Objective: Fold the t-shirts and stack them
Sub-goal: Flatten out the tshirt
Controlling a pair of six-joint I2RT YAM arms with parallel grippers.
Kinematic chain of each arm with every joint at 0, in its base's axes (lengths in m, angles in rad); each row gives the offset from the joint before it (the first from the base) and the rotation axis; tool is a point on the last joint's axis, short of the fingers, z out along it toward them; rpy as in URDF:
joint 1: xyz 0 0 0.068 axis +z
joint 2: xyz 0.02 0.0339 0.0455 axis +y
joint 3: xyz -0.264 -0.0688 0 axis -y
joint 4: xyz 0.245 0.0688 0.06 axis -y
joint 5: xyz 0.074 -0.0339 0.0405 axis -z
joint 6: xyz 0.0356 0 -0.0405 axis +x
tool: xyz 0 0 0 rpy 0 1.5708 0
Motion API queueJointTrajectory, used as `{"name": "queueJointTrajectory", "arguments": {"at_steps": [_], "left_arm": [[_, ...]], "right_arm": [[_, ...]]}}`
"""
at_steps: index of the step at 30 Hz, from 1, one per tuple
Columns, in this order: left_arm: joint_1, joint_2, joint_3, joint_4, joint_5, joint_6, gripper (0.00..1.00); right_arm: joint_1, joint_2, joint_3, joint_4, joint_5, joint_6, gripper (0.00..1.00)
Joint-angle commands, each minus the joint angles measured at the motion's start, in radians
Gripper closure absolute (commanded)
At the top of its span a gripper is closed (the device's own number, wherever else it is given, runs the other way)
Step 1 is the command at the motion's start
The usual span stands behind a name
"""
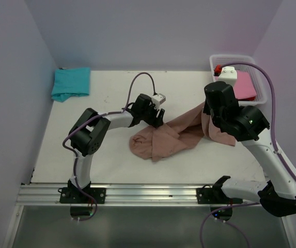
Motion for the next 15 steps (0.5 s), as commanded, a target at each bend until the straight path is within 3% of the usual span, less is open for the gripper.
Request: {"name": "queueJointTrajectory", "arguments": {"at_steps": [1,7,10,11,15], "left_arm": [[0.009,0.042,0.031,0.003,0.025,0.010,0.34],[0.009,0.064,0.018,0.015,0.074,0.006,0.67],[0.007,0.058,0.008,0.012,0.079,0.010,0.95],[0.007,0.055,0.005,0.010,0.077,0.010,0.99],[0.009,0.029,-0.009,0.007,0.064,0.011,1.00]], "right_arm": [[0.000,-0.019,-0.007,0.010,0.017,-0.003,1.00],[0.000,-0.021,-0.010,0.010,0.026,-0.006,1.00],[0.000,-0.022,-0.016,0.013,0.026,-0.006,1.00],[0.000,-0.024,-0.016,0.013,0.026,-0.006,1.00],[0.000,-0.021,-0.017,0.017,0.026,-0.004,1.00]]}}
